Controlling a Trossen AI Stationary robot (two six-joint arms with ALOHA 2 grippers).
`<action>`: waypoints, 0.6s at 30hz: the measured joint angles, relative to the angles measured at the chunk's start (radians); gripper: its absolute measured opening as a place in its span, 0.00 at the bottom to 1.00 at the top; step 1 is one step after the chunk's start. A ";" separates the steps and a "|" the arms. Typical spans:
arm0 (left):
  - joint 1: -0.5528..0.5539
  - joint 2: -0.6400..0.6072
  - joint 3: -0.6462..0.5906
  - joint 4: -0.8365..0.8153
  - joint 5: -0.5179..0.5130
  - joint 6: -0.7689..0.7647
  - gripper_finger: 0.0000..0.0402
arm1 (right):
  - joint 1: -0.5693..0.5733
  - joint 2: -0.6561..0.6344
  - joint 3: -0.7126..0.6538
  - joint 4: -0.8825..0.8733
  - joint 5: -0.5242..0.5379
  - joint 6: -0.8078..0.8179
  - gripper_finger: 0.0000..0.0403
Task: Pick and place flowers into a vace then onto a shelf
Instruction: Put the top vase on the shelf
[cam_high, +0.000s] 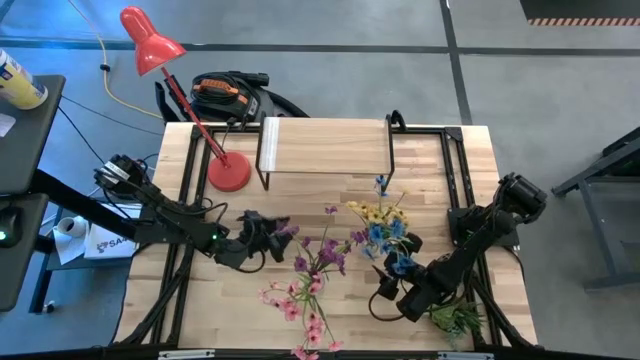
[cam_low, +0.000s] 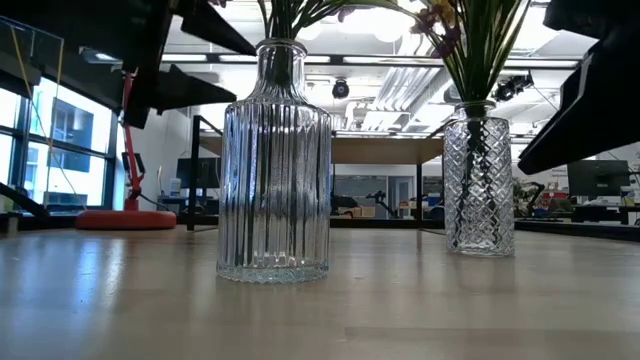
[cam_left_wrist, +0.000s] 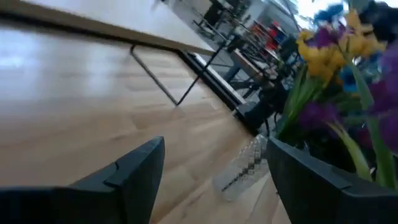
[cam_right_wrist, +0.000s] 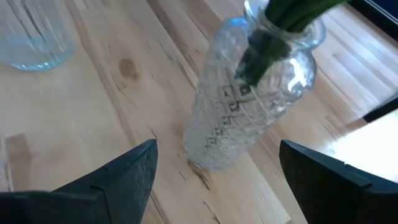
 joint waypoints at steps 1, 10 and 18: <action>0.001 0.000 -0.001 -0.004 0.002 0.024 0.79 | 0.000 0.000 0.000 -0.009 -0.003 0.009 0.81; 0.003 0.000 -0.001 -0.007 0.119 0.042 0.79 | -0.014 0.000 0.000 0.051 0.011 0.013 0.81; 0.003 0.001 -0.001 -0.007 0.157 0.035 0.79 | -0.021 0.000 0.000 0.106 0.036 0.002 0.81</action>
